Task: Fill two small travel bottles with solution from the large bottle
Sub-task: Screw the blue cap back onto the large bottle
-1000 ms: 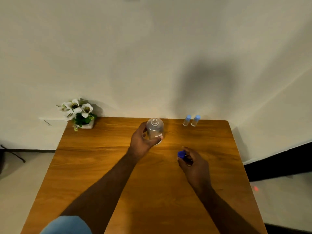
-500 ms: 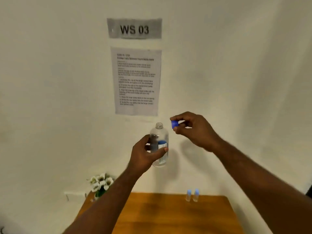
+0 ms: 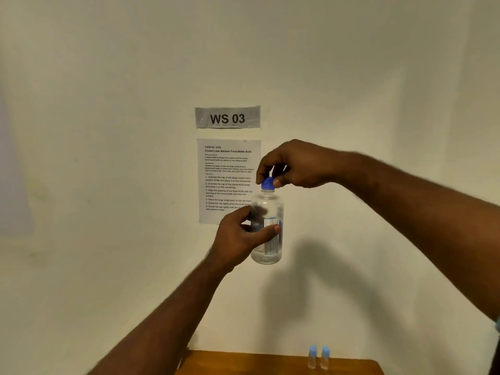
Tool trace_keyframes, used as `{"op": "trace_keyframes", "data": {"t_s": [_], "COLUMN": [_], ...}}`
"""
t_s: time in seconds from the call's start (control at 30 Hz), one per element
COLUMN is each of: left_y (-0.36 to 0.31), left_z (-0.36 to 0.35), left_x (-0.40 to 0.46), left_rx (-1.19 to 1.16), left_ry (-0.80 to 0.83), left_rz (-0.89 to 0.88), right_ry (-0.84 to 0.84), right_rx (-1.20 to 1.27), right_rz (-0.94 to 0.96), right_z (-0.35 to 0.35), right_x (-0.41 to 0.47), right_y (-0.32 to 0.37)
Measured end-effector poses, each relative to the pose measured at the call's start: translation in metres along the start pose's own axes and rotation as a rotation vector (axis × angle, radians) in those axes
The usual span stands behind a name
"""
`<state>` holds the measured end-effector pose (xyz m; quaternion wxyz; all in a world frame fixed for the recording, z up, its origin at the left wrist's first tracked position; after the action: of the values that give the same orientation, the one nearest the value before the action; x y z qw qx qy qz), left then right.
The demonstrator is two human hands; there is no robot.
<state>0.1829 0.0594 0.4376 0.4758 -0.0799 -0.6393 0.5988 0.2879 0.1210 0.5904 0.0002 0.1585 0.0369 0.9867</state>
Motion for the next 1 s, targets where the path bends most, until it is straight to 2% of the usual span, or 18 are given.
{"op": "trace_keyframes", "data": {"t_s": [0.37,0.57,0.93,1.0], "left_y": [-0.021,-0.024,-0.024,-0.022], "left_z": [-0.005,-0.008,-0.012,-0.011], "left_x": [-0.003,-0.004,-0.011,-0.013], "left_rx": [-0.004,-0.025,-0.057,-0.055], "left_ry": [0.028,0.042,0.05,0.054], "left_rz": [-0.041,-0.054,-0.041,-0.039], "right_ry": [0.109,0.104,0.012,-0.009], "right_rx": [-0.274,-0.026,-0.165,-0.091], "right_rz": [-0.084,-0.041,-0.155,-0.136], "right_z": [0.016,0.035,0.028,0.033], "right_x": [0.0,-0.011,-0.009,-0.011], "right_y": [0.011,0.018,0.02,0.022]}}
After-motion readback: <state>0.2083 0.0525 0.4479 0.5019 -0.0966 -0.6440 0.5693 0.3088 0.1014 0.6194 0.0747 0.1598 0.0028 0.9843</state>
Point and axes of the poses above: each hand's wrist, its own x-axis towards the middle knuckle, its own z-axis out of the back of the hand, y = z × x, the point moved 8 cm from there along x, towards the middle knuckle, and after that the axes turned 5 degrees about z, right-handed, at the moved point
